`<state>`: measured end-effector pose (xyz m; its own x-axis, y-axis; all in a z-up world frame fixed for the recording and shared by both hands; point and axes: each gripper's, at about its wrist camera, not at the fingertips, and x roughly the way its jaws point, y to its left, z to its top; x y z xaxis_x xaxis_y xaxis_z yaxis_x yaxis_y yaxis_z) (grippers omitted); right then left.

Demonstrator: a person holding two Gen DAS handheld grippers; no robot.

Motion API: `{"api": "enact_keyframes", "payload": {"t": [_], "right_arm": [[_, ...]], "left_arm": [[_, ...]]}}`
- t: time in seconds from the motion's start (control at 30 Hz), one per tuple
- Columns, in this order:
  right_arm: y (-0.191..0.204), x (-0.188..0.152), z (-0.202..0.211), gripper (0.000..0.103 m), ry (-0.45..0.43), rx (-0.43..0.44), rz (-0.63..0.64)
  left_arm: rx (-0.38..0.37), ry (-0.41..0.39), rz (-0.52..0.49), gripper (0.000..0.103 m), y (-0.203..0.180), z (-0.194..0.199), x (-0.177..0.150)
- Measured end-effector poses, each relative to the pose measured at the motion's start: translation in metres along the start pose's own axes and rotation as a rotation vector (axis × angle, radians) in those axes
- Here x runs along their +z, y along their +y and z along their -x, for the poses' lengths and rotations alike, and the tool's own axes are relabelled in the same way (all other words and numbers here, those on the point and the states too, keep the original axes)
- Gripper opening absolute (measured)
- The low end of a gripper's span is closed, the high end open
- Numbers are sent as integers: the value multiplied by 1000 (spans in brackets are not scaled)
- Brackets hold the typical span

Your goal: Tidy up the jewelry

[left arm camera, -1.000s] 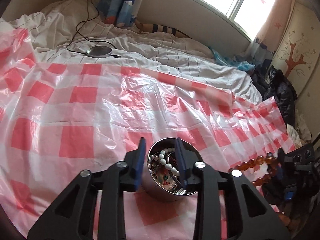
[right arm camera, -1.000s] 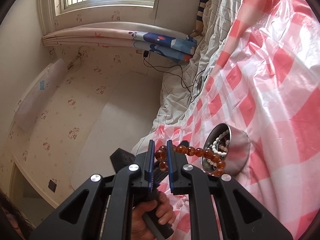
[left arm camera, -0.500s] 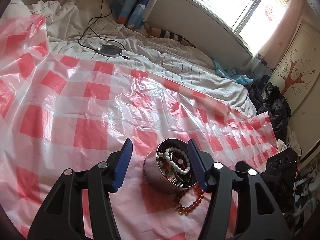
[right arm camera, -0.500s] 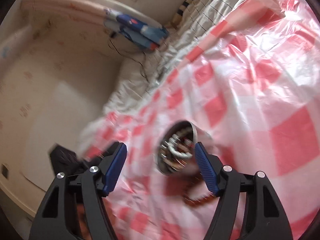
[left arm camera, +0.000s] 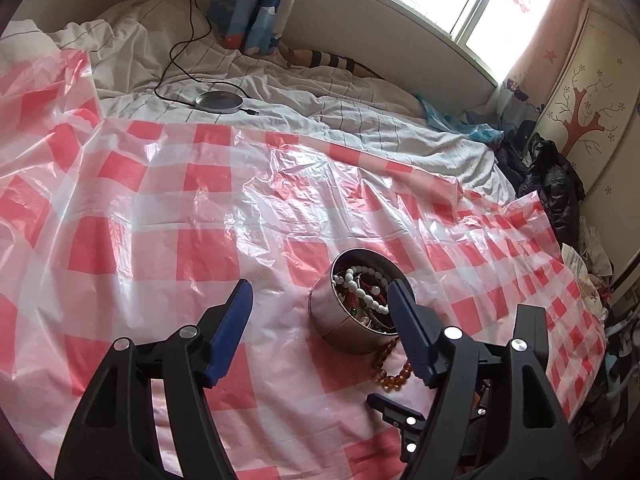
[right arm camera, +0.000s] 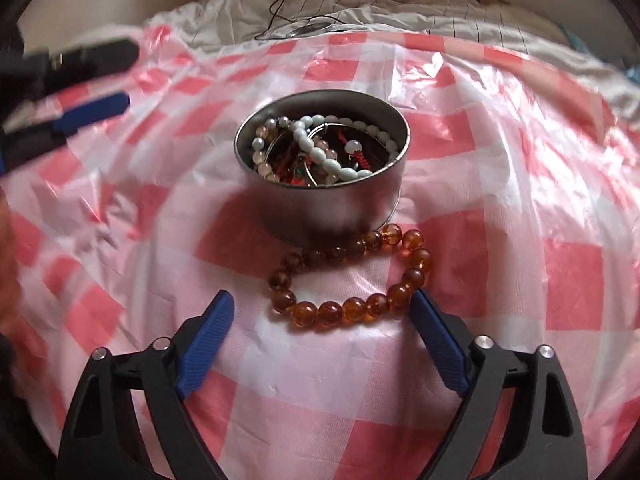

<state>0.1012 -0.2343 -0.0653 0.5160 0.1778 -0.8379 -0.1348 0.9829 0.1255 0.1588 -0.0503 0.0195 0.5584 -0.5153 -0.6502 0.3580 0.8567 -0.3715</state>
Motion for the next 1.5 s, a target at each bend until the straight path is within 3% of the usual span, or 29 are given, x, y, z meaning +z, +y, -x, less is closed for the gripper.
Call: {"api": "enact_keyframes", "payload": {"t": [0.03, 0.1, 0.13, 0.2, 0.3, 0.47, 0.8, 0.93, 1.1, 1.17, 1.2, 1.27, 1.4, 1.5], "right_arm": [[-2, 0, 2, 57, -5, -9, -13], [-15, 1, 7, 23, -19, 18, -88], [-24, 0, 9, 23, -25, 21, -127], [-41, -1, 15, 12, -47, 74, -214], [-63, -4, 31, 12, -106, 168, -343], [-77, -8, 43, 12, -161, 286, -439], [-74, 13, 99, 12, -433, 518, -434], [-66, 37, 98, 12, -454, 604, -441], [-54, 62, 71, 13, -417, 692, -471], [-53, 65, 56, 18, -387, 645, -478], [-54, 65, 46, 40, -346, 567, -481], [-61, 58, 32, 68, -283, 409, -510], [-77, 47, 42, 68, -314, 280, -535], [-72, 45, 53, 70, -337, 241, -490]], "left_arm": [[-4, -3, 7, 67, 1, 2, 0], [-13, -13, 18, 67, 3, 7, 0], [-17, -16, 21, 67, 3, 10, 0], [-25, -22, 26, 67, 3, 16, -4], [-36, -22, 33, 68, 2, 26, -14], [-38, -23, 25, 70, -1, 34, -23], [-22, -12, 47, 71, 9, 25, -19], [-8, -18, 64, 74, 13, 21, -15], [7, -23, 77, 76, 16, 15, -9], [11, -24, 78, 77, 16, 13, -8], [14, -24, 76, 77, 16, 13, -7], [21, -23, 76, 79, 15, 11, -6], [30, -20, 62, 80, 12, 11, -8], [43, -18, 45, 82, 9, 13, -10]]}}
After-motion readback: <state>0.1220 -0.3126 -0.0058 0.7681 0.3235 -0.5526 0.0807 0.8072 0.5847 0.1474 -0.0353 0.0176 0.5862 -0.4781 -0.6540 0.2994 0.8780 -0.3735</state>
